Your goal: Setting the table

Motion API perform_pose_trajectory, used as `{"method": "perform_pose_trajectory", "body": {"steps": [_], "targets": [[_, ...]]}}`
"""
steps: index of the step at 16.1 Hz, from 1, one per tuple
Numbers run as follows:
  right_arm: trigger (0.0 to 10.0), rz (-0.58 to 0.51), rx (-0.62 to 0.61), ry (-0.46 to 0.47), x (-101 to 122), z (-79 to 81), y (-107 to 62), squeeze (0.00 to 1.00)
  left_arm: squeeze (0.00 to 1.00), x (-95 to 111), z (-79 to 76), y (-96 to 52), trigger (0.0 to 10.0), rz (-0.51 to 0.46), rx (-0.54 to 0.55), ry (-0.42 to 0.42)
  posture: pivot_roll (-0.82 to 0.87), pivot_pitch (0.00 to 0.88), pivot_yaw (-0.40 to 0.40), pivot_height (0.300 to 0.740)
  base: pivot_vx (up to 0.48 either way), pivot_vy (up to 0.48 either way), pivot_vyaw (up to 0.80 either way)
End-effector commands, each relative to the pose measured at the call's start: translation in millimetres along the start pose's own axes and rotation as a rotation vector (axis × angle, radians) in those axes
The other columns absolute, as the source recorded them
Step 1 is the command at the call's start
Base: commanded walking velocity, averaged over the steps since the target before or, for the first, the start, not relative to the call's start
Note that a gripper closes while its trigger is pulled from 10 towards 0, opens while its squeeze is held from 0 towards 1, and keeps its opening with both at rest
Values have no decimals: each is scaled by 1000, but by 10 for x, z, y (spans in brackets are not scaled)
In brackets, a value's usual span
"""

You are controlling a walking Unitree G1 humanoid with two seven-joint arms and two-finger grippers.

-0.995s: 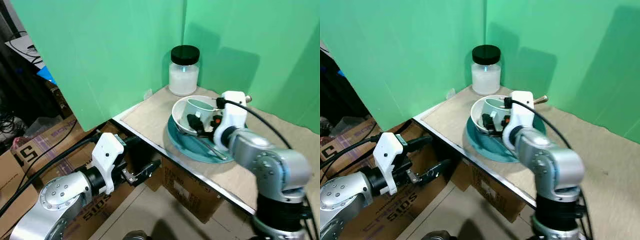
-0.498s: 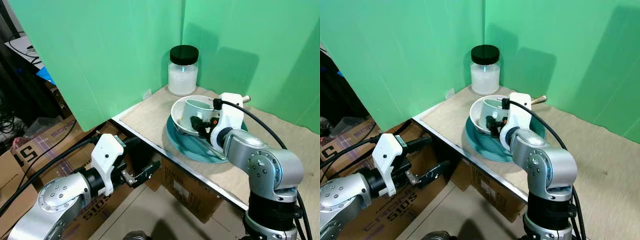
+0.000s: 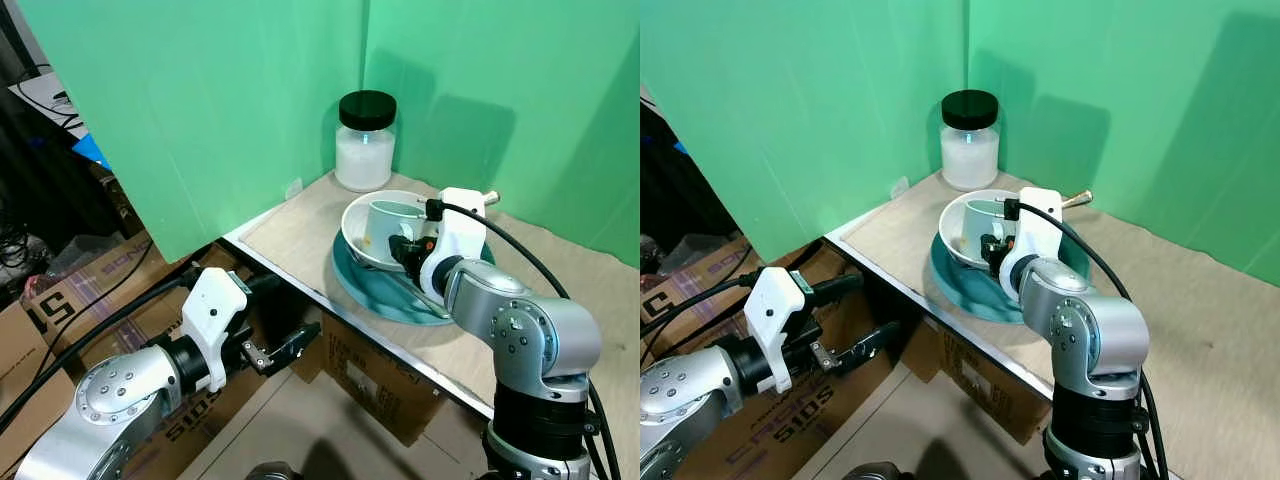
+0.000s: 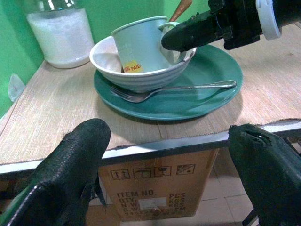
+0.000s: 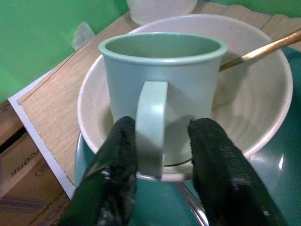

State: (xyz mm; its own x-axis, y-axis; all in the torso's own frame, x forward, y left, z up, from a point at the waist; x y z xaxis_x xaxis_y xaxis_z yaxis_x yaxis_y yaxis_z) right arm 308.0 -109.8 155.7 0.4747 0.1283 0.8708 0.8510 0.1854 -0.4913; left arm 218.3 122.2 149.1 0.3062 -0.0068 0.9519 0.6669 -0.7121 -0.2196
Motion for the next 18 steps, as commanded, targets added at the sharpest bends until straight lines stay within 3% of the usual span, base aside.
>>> {"method": "perform_pose_trajectory", "body": {"steps": [1,6,10,17,18], "targets": [[0,-3,-15,0,-3,-30,3,0,0,19,14,8,10000,4,-3,19,171,0,62,740,0,0,0],[0,-8,-27,-22,-56,-64,47,0,0,19,17,10,10000,4,-4,23,173,0,63,740,0,0,0],[0,-202,10,-40,120,-124,-61,0,0,26,13,2,10000,1,-5,23,164,0,72,740,0,0,0],[0,-419,57,-49,298,-265,-366,0,0,56,18,19,10000,-10,-16,25,140,0,88,740,0,0,0],[0,-576,43,-44,423,-295,-503,0,0,84,52,47,10000,-42,10,26,128,0,87,740,0,0,0]]}}
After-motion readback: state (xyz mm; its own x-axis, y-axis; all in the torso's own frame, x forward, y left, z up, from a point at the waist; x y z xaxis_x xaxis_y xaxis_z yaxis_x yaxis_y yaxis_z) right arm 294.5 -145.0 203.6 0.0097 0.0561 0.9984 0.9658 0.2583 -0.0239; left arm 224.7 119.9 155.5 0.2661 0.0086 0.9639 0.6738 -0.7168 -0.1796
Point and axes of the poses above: a point about 5 cm out from each wrist's last joint towards the gripper, its own y axis pointing out of the wrist towards the gripper, its own x axis along the axis of the wrist's last joint, z = x × y, the point moved 3 cm from there along y, pointing out of the wrist towards the gripper, and after that the axes turned 15 degrees about -y, right-handed, at the moved point
